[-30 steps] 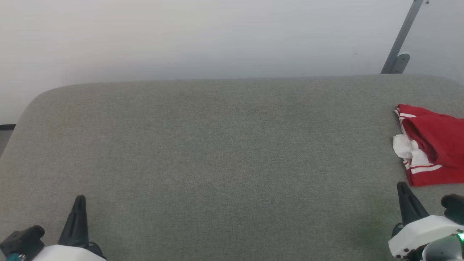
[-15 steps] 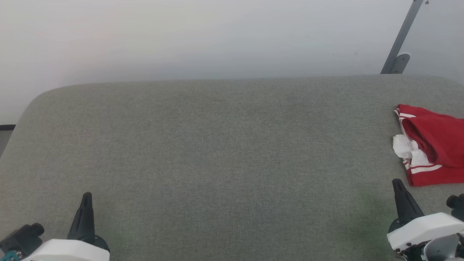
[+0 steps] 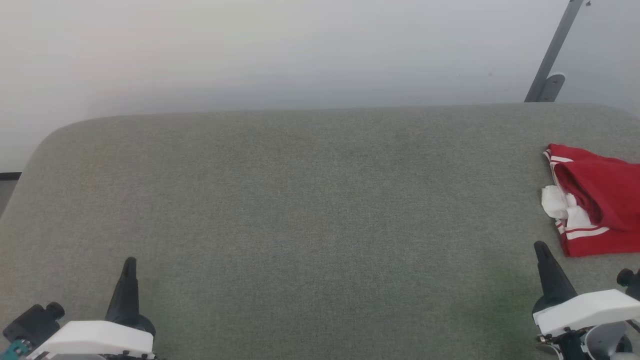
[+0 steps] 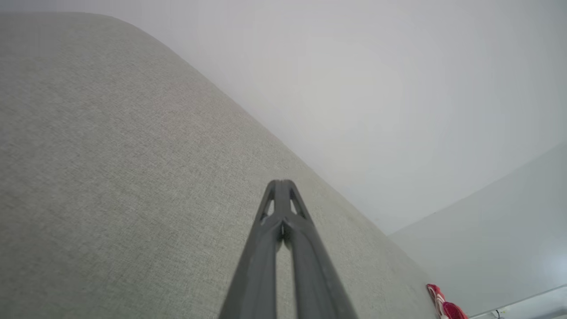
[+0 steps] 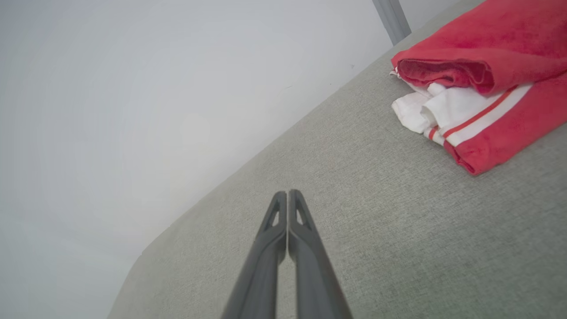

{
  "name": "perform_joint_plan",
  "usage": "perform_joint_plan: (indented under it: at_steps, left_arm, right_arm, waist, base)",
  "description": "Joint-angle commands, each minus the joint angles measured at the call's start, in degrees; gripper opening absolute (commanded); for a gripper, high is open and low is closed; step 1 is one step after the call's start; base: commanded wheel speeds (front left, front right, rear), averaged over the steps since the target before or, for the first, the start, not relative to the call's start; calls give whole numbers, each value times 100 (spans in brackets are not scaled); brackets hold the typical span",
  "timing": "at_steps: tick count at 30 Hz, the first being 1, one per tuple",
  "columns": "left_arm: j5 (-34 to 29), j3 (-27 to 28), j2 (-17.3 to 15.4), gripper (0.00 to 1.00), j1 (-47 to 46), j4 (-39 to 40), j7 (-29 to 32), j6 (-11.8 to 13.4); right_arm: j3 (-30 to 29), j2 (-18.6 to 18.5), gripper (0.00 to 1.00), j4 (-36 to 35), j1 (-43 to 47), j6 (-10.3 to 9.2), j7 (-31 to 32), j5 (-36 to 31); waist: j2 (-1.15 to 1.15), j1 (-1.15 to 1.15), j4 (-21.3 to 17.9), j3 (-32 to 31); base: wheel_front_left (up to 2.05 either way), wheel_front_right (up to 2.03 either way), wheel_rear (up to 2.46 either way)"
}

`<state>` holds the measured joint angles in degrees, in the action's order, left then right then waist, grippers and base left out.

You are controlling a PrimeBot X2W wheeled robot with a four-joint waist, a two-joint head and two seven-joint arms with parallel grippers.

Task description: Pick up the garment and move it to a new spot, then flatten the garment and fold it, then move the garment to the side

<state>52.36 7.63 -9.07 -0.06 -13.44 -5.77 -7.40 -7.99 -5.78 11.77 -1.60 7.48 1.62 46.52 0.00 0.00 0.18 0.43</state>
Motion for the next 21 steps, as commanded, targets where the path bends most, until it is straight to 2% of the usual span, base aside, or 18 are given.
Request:
perform_joint_plan:
  at_steps: [1,21]
  left_arm:
    - [181,11,-37,0,-149,50,53,-5]
    - [1348,-26,160,0,-316,20,421,-7]
  right_arm:
    - [-11,-20,0,-32,-170,1,37,209]
    - [36,80,0,36,-275,2,179,1541]
  waist:
    - [0,0,0,-1]
    - [0,0,-4,-6]
  base:
    - [0,0,0]
    - [0,0,0]
